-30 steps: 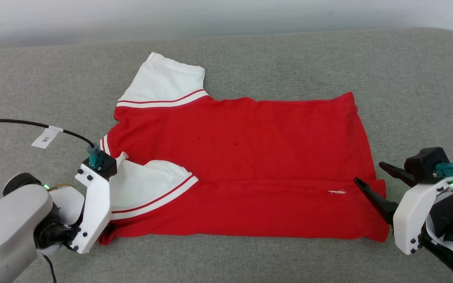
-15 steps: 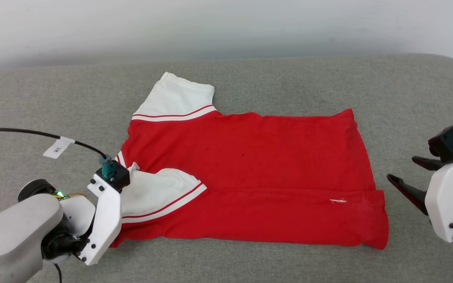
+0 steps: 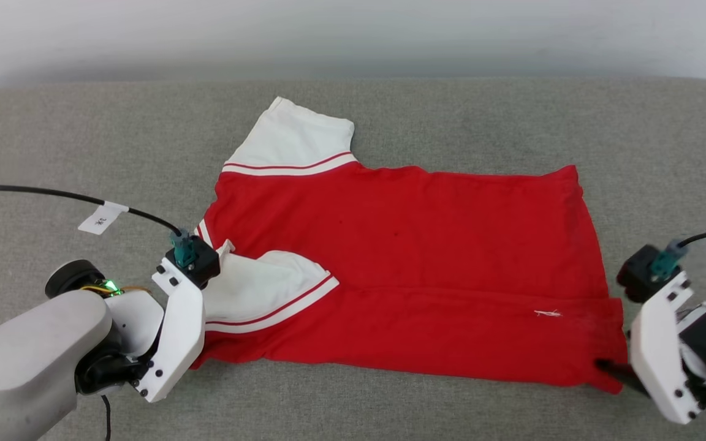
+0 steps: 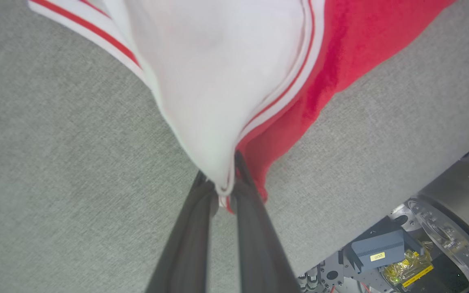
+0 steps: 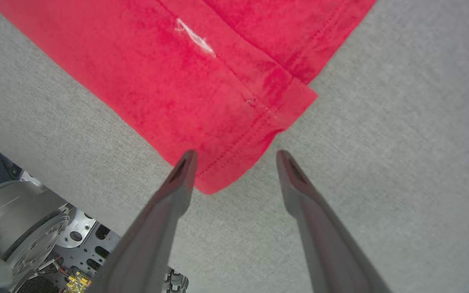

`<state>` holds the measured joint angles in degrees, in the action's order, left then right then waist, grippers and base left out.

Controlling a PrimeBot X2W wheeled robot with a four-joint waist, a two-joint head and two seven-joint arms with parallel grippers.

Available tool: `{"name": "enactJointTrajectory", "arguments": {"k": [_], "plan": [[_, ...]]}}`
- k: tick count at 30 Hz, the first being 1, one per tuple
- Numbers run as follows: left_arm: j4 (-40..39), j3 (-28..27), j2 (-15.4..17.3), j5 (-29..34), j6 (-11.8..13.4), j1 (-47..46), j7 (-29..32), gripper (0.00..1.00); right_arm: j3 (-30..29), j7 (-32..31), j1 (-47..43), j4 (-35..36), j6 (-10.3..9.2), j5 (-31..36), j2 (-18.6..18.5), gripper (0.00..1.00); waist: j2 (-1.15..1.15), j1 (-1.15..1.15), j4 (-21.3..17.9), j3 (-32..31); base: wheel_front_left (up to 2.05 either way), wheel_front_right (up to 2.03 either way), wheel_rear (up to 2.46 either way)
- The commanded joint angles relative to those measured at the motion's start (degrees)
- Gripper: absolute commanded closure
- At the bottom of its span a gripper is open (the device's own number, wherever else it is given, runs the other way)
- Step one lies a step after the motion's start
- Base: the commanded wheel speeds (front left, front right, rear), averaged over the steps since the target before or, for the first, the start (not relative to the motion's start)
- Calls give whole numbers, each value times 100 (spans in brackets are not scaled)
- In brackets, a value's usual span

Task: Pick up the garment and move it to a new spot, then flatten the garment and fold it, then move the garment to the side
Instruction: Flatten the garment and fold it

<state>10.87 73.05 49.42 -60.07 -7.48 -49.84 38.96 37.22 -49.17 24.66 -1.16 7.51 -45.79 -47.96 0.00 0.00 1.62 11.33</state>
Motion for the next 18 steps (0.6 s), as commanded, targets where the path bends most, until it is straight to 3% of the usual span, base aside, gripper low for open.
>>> {"name": "enactJointTrajectory", "arguments": {"k": [1,13,14,15,18], "plan": [[-20,9,-25,39,14,-107,-50,100,134,59,20,-120,-4,-25,144,0,0,0,41,110,0,0,0],[34,30,-2,73,14,-181,-181,100,1048,797,47,-1113,-8,86,706,0,0,0,107,415,0,0,0],[46,31,0,66,14,-159,-195,100,1104,871,81,-1130,-8,66,697,54,0,0,100,408,0,0,0],[65,32,-2,55,14,-123,-193,100,1155,927,124,-1129,-8,16,677,100,0,0,89,380,0,0,0],[96,35,10,19,14,-3,-193,100,1222,1135,282,-1065,-5,-68,517,100,0,0,46,235,0,0,0]]}}
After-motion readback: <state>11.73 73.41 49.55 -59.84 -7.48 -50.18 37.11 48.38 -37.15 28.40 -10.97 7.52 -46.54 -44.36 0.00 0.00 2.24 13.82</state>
